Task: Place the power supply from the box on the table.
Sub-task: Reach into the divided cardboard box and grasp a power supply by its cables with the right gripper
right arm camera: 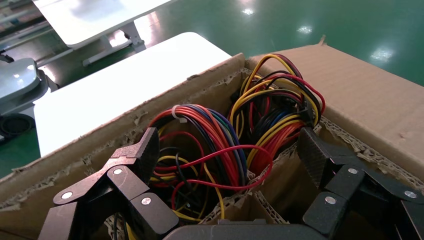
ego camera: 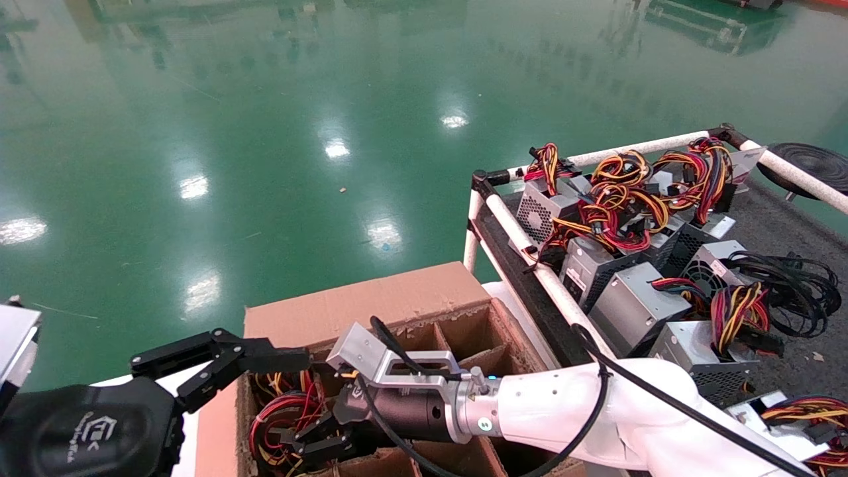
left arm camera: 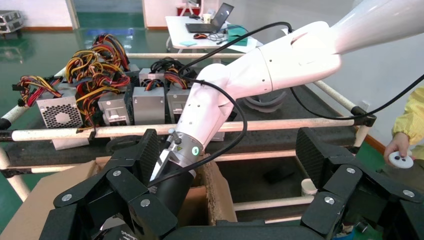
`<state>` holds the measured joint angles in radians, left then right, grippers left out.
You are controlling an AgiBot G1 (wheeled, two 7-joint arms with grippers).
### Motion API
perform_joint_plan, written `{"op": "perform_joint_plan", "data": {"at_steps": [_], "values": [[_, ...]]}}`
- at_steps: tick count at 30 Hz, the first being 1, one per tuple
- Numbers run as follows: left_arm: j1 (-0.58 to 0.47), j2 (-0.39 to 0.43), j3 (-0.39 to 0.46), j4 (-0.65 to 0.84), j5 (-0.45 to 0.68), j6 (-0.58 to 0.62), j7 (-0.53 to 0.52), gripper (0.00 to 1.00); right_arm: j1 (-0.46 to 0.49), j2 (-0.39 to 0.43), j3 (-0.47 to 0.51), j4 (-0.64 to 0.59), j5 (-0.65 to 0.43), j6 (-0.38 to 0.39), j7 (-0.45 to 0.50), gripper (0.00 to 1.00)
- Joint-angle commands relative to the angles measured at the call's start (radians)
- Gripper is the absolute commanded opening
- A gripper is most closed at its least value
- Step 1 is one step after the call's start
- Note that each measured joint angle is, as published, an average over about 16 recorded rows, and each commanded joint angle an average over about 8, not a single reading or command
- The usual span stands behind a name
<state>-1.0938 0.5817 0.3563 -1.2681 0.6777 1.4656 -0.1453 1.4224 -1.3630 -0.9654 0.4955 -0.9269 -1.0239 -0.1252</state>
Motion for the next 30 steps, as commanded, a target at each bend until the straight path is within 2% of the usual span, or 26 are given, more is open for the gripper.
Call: {"op": "perform_joint_plan", "data": {"at_steps": [1, 4, 6, 7, 30], "values": [[0.000, 0.000, 0.000, 0.000, 0.000, 0.000, 0.000, 1.00, 0.000, 0.001, -0.014, 0.006, 0.016, 0.005, 0.005, 0.52], [0.000, 0.000, 0.000, 0.000, 0.000, 0.000, 0.000, 1.00, 0.002, 0.002, -0.029, 0.006, 0.041, -0.002, 0.006, 0.17], [0.000, 0.000, 0.000, 0.000, 0.000, 0.000, 0.000, 1.00, 0.003, 0.003, -0.038, 0.003, 0.055, -0.007, 0.005, 0.03], [0.000, 0.000, 0.000, 0.000, 0.000, 0.000, 0.000, 1.00, 0.004, 0.003, -0.043, 0.002, 0.062, -0.010, 0.004, 0.00], [0.000, 0.000, 0.000, 0.000, 0.000, 0.000, 0.000, 1.00, 0.014, 0.003, -0.144, -0.011, 0.171, -0.038, -0.023, 0.00]]}}
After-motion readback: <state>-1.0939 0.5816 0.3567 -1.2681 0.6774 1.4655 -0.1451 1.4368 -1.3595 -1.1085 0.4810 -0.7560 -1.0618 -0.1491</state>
